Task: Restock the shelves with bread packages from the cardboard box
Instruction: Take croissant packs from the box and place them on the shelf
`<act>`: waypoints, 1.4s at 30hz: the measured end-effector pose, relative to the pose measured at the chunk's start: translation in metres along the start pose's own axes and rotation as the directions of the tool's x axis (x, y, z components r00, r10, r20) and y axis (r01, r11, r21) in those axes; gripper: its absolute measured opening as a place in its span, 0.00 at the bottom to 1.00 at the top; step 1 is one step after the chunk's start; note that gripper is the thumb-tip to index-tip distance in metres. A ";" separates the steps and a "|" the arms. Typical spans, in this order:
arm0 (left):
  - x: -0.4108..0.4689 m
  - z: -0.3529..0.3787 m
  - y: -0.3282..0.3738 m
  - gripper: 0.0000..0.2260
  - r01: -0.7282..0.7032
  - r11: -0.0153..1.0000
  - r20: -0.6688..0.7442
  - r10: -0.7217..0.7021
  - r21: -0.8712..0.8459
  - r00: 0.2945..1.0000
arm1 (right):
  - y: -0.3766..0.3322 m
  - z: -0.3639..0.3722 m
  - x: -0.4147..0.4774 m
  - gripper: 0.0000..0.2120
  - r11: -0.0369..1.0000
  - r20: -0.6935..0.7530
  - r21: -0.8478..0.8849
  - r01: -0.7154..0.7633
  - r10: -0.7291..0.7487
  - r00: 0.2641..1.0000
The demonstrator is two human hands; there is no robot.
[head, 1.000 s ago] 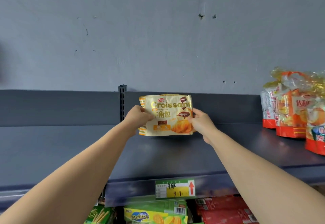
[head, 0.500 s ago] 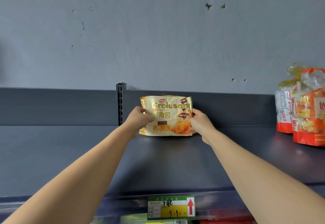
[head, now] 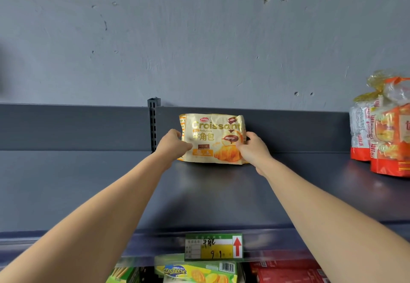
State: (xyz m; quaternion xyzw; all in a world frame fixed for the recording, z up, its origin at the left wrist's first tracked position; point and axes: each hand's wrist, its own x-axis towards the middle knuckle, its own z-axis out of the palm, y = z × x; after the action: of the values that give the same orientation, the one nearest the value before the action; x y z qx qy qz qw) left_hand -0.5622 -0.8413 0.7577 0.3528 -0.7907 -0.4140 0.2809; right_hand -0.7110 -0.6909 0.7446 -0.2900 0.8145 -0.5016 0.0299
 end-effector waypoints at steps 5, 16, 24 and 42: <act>-0.021 -0.006 -0.001 0.25 -0.038 0.994 -0.003 0.038 0.102 0.999 | -0.002 -0.006 -0.018 0.21 0.998 0.000 -0.065 0.018 -0.018 1.000; -0.066 -0.016 -0.008 0.20 -0.165 0.960 0.086 0.149 0.226 0.985 | -0.011 -0.011 -0.068 0.24 0.972 -0.042 -0.230 0.045 -0.056 0.998; -0.103 -0.041 -0.015 0.12 -0.354 0.908 0.153 0.326 0.224 0.933 | -0.031 -0.010 -0.132 0.15 0.964 -0.112 -0.264 0.019 -0.051 0.992; -0.269 -0.095 -0.059 0.11 -0.564 0.803 0.207 0.528 0.195 0.824 | -0.046 -0.005 -0.332 0.12 0.949 -0.165 -0.314 -0.004 -0.050 0.985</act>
State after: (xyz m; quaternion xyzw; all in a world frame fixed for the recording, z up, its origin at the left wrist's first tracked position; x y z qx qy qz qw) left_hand -0.3137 -0.6956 0.7141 0.1115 -0.9220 -0.2376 0.2848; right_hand -0.4168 -0.5350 0.7056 -0.2566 0.8799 -0.3891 -0.0922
